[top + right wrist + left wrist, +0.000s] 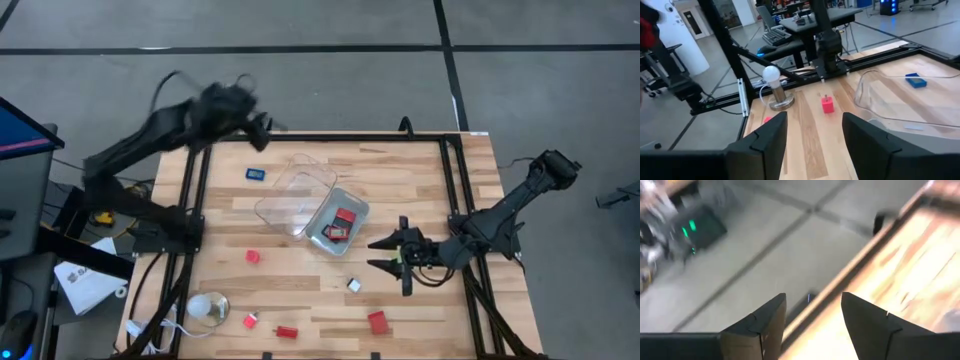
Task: Pick & Place Office items
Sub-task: Put the blue digital timer into the gray bin
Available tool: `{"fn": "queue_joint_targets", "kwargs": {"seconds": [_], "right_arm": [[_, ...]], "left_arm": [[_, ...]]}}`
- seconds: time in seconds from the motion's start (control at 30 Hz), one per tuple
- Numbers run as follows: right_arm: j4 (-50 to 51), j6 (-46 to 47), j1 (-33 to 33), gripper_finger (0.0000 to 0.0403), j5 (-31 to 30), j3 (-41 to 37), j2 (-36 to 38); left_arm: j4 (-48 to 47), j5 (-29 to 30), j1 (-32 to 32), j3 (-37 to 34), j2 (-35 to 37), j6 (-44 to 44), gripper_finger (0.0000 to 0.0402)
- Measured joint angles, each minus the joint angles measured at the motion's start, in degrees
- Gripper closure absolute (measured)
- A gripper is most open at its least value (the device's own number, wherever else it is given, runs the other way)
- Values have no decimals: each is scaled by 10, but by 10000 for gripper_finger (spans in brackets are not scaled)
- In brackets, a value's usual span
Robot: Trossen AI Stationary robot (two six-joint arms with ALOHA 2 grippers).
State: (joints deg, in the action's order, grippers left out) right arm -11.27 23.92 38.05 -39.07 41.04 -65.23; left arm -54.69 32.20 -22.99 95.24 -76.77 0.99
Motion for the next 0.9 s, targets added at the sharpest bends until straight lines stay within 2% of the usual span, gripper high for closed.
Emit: {"fn": "queue_joint_targets", "kwargs": {"seconds": [0.13, 0.3, 0.4, 0.5, 0.63, 0.73, 0.8, 0.9], "right_arm": [[0, 0, 16, 222, -12, 0, 0], [1, -1, 33, 221, -39, 0, 0], [2, -1, 42, 221, -48, 0, 0], [1, 1, 51, 222, -50, 0, 0], [2, 10, 67, 222, -76, 0, -10], [-2, 25, 77, 220, -83, 0, -21], [-1, 38, 82, 220, -88, 0, -29], [0, 56, 91, 220, -90, 0, -35]], "left_arm": [[-82, -56, -89, 22, -76, -43, 215], [-254, -71, -146, 20, -164, -71, 215], [-311, -67, -173, 10, -205, -66, 215], [-309, -87, -203, 0, -221, -67, 211], [-260, -186, -255, -5, -224, -48, 202], [-262, -256, -288, -5, -224, -39, 196], [-272, -266, -297, -6, -224, -55, 192], [-271, -231, -283, -33, -218, -119, 187]]}}
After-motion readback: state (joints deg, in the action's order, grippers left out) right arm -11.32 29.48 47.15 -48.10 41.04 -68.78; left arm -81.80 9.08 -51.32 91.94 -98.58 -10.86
